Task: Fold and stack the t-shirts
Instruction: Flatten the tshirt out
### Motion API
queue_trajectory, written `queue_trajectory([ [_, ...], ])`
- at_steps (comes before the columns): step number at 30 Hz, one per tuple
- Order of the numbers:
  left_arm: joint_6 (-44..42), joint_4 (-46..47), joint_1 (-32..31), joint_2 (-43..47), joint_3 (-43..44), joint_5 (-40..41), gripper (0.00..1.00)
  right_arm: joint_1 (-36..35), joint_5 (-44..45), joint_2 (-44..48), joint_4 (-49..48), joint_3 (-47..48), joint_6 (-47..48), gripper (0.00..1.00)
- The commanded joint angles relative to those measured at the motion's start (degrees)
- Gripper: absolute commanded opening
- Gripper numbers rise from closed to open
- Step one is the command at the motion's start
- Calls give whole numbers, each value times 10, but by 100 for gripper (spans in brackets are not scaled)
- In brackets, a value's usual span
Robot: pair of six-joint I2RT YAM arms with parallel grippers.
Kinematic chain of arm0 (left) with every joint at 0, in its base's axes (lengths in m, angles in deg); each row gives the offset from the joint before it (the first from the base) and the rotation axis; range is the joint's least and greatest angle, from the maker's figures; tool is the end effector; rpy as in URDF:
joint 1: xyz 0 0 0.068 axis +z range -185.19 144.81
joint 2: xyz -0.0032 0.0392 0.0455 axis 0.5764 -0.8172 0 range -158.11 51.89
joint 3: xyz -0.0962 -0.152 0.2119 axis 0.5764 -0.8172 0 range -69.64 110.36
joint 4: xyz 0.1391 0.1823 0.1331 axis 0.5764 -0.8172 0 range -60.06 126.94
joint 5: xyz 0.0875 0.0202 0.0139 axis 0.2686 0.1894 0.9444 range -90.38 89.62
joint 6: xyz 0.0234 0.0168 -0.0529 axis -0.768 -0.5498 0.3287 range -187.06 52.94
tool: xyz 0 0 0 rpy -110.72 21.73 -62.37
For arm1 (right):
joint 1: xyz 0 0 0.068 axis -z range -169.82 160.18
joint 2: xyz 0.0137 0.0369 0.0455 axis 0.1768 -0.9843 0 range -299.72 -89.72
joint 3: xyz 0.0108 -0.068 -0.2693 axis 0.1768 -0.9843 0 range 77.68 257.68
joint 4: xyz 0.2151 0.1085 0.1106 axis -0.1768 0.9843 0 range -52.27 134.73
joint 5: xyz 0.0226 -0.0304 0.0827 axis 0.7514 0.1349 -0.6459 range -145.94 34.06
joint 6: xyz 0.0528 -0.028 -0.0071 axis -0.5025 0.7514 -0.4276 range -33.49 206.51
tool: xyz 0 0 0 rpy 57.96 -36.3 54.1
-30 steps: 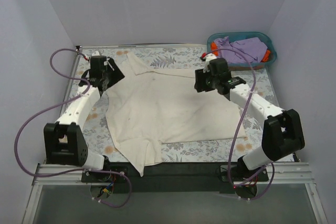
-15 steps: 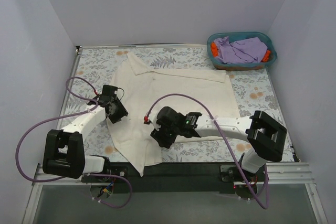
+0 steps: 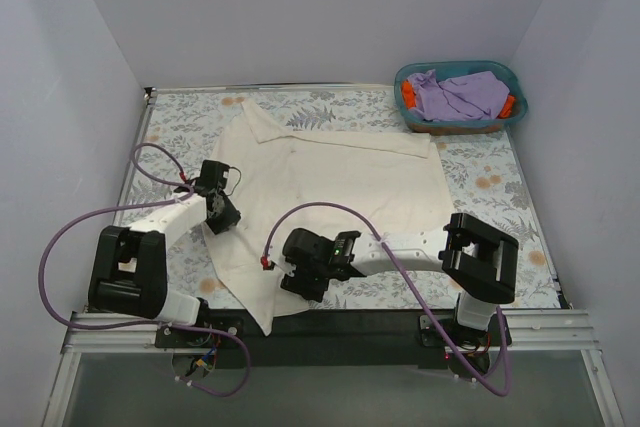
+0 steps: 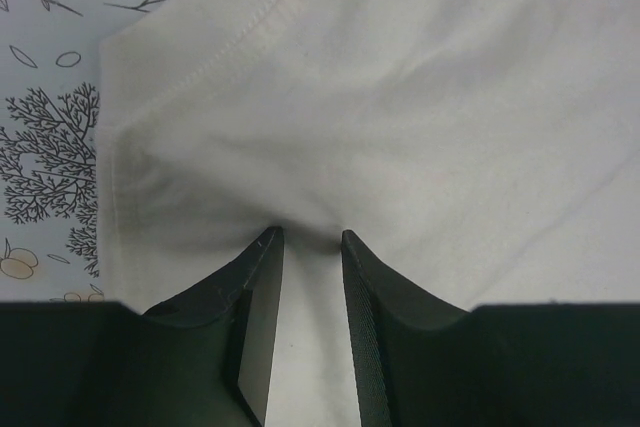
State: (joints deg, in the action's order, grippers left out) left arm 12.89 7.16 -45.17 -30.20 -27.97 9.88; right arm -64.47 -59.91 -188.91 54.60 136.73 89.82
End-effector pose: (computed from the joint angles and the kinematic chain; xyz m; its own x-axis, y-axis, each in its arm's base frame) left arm 0.2488 -0.0358 0.1537 -0.2711 -0.9361 -0.2242 -0.8930 0.3315 -0.3043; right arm 0.0915 0.3447 0.1654 -0.1655 -0.8207 -0.5469 -0.9832 0.1806 0.0266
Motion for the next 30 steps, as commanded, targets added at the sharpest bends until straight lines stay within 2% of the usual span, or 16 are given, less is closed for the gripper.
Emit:
queue_trajectory([
  [1, -14, 2, 3, -33, 7, 49, 30, -10, 33, -1, 32, 2, 20, 46],
  [8, -57, 9, 6, -57, 35, 71, 30, -16, 37, 8, 60, -2, 26, 46],
  [12, -85, 17, 6, -58, 44, 72, 34, -16, 37, 21, 64, 8, 21, 45],
  [19, -137, 51, 6, -33, 44, 101, 43, -17, 68, 47, 63, 33, 15, 43],
  [23, -156, 72, 6, -39, 60, 98, 51, -16, 52, 51, 58, 53, 9, 43],
  [25, -148, 47, 6, -37, 85, 89, 54, -15, 46, 48, 55, 62, 10, 42],
  [30, -23, -87, 6, 34, 98, 55, 52, 2, 70, 47, 41, 54, -1, 41],
])
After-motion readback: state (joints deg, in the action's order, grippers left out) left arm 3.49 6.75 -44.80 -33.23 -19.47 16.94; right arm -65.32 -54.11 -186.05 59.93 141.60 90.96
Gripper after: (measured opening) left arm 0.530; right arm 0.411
